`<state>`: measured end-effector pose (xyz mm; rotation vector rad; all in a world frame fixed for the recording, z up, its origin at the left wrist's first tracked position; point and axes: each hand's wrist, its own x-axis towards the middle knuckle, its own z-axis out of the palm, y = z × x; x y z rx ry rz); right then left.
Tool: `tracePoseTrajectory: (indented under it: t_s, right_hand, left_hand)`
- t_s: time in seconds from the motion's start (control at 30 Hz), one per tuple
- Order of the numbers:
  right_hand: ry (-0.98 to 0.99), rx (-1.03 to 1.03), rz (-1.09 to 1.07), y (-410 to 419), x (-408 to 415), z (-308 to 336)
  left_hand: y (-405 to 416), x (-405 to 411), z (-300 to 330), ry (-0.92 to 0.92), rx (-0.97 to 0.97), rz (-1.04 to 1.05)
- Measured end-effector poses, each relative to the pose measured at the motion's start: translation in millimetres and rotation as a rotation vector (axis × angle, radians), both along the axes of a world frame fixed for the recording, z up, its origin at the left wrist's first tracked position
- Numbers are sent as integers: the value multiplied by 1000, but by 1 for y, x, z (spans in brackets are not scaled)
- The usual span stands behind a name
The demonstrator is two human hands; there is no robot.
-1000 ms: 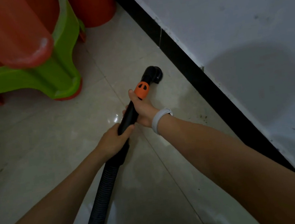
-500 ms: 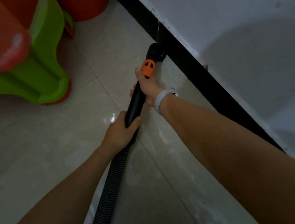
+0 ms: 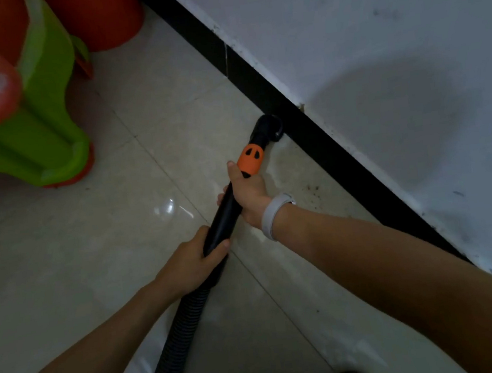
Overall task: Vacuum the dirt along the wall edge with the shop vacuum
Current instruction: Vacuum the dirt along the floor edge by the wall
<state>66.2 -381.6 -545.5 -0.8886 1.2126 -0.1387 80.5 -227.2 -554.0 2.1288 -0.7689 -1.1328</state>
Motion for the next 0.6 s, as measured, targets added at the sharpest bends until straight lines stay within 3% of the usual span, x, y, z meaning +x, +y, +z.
tracePoseTrajectory:
  t_s: [0.27,0.47,0.6]
  right_hand:
    - [51,3,-104,22,-58,2]
    - [31,31,-231,37,-100,4]
    - [4,17,-227,42,-90,7]
  left_hand:
    - [23,-39,-1,99,-6,-122]
    - [35,-53,1,31,38,-327]
    - [39,-45,8,31,28,-240]
